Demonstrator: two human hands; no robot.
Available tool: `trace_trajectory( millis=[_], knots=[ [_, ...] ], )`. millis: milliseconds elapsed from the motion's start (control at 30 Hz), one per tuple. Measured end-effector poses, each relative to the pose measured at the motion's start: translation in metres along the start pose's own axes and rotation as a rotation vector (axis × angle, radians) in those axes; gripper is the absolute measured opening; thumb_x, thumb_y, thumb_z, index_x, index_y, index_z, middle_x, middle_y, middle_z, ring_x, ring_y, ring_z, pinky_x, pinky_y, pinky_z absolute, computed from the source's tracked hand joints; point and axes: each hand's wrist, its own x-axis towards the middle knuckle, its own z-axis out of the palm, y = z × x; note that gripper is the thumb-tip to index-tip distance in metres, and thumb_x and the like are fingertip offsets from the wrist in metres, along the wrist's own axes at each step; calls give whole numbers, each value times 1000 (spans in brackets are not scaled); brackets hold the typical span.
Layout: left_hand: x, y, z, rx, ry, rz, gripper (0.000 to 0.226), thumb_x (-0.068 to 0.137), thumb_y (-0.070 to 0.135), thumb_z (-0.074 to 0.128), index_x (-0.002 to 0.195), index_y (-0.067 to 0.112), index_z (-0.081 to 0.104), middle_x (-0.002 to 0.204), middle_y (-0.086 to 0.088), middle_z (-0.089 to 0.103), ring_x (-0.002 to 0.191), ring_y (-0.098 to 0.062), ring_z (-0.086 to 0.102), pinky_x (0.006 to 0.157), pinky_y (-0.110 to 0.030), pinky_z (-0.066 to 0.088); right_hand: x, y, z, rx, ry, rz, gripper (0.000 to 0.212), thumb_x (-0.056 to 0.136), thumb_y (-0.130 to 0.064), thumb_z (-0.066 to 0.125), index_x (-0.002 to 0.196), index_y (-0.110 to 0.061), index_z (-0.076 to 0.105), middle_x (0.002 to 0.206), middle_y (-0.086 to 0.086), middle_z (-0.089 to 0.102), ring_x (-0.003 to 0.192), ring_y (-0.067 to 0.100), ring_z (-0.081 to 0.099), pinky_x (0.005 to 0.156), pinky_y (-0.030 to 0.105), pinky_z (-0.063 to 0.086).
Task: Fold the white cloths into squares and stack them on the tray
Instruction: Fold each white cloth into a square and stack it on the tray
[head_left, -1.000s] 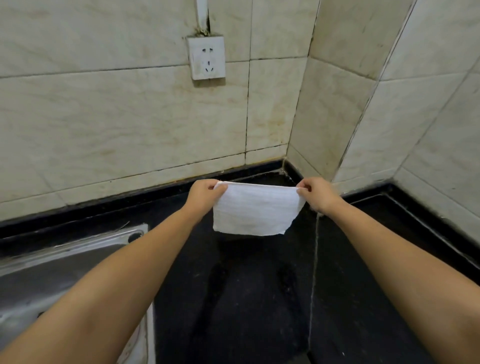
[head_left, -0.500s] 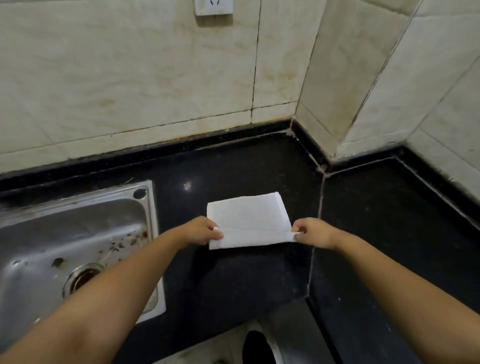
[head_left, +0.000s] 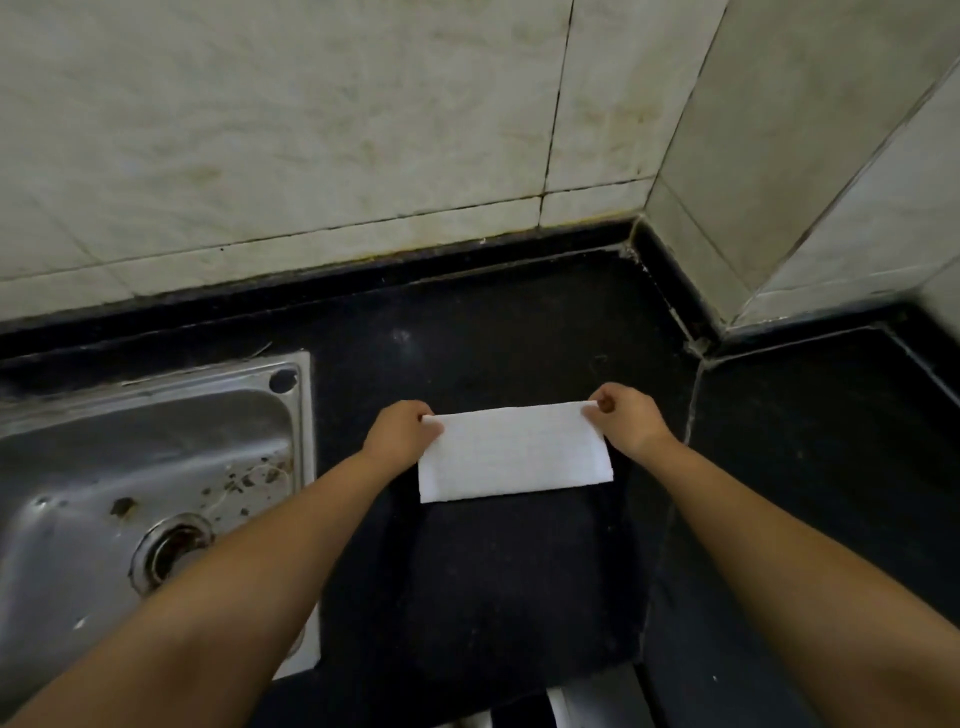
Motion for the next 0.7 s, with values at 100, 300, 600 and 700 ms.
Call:
trace_trajectory(
  millis=[100,300,600,700],
  knots=[
    [12,-2,8,124,45,-22,18,89,17,50,84,8,65,98,-10,57,87,-24,57,73,-34,47,17,1,8,-103,9,11,9,91,-21,54,84,-17,56,86,3,55,80,20,54,75,35,47],
    [15,-1,18,297,63,49,20,91,12,47,108,9,58,115,-9,51,111,-26,47,89,-36,41,24,7,23,-331,98,-75,20,91,-23,54,110,-14,55,111,8,56,105,27,54,90,39,43],
    [0,-7,10,232,-156,-25,12,88,18,58,97,13,61,106,-9,61,89,-20,57,70,-29,44,-54,-47,67,-429,-122,-576,24,93,-17,45,111,-14,60,113,6,55,107,26,51,88,38,38],
    [-11,-10,7,49,-128,-77,7,88,20,61,86,14,57,90,-4,59,81,-17,53,59,-24,38,-92,-58,102,-394,-192,-701,25,94,-26,48,112,-14,60,112,6,57,104,25,52,87,36,37]
  ],
)
